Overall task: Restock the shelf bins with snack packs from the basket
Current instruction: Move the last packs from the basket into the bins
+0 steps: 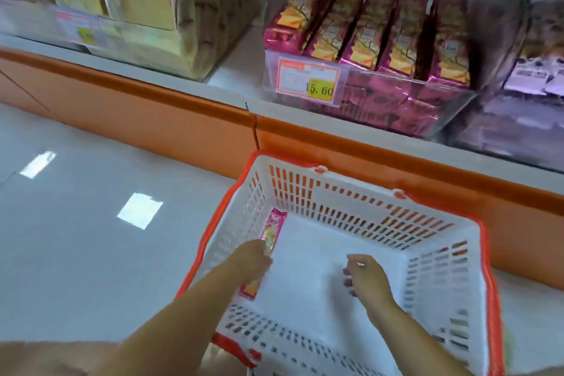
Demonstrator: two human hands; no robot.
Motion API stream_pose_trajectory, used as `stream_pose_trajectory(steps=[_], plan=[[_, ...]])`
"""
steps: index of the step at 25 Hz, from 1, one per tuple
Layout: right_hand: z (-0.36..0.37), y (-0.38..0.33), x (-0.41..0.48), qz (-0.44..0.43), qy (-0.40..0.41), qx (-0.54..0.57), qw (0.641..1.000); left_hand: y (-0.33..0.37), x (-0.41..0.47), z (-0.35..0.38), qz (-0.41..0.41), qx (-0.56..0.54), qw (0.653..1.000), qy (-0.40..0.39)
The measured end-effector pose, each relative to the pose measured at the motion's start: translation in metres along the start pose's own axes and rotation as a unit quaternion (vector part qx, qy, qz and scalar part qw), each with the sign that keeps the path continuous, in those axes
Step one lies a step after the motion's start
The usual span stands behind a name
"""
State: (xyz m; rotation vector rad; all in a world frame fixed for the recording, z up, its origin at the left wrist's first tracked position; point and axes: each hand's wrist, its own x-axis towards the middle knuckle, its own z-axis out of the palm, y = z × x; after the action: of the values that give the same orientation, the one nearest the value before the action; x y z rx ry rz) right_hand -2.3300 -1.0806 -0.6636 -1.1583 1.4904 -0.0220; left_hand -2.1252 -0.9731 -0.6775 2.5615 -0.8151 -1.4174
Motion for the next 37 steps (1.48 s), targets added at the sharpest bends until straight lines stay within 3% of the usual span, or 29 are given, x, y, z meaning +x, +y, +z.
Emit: stream_pose_trajectory(steps=[5, 11, 14, 19, 24, 31, 37], plan=[[-0.008, 0.013, 0.009, 0.068, -0.042, 0.024, 0.997, -0.022, 0.042, 0.049, -0.048, 0.150, 0.987, 0.040], [-0.011, 0.024, 0.015, 0.084, -0.053, 0.019, 0.995, -0.015, 0.053, 0.066, -0.058, 0.145, 0.987, 0.025], [-0.011, 0.026, 0.014, 0.084, -0.056, 0.004, 0.995, -0.009, 0.052, 0.069, -0.072, 0.073, 0.995, -0.003], [-0.008, 0.023, 0.010, 0.070, -0.079, -0.002, 0.994, 0.008, 0.029, 0.070, -0.103, -0.140, 0.975, -0.142], [-0.013, 0.016, 0.001, 0.014, -0.135, 0.090, 0.987, 0.047, -0.015, 0.057, 0.006, -0.278, 0.928, -0.249], [-0.025, -0.004, -0.025, -0.077, -0.129, 0.194, 0.970, 0.049, -0.066, 0.037, 0.096, -0.379, 0.893, -0.225], [-0.028, -0.006, -0.045, -0.101, -0.126, 0.214, 0.963, 0.049, -0.092, 0.030, 0.124, -0.372, 0.893, -0.221]])
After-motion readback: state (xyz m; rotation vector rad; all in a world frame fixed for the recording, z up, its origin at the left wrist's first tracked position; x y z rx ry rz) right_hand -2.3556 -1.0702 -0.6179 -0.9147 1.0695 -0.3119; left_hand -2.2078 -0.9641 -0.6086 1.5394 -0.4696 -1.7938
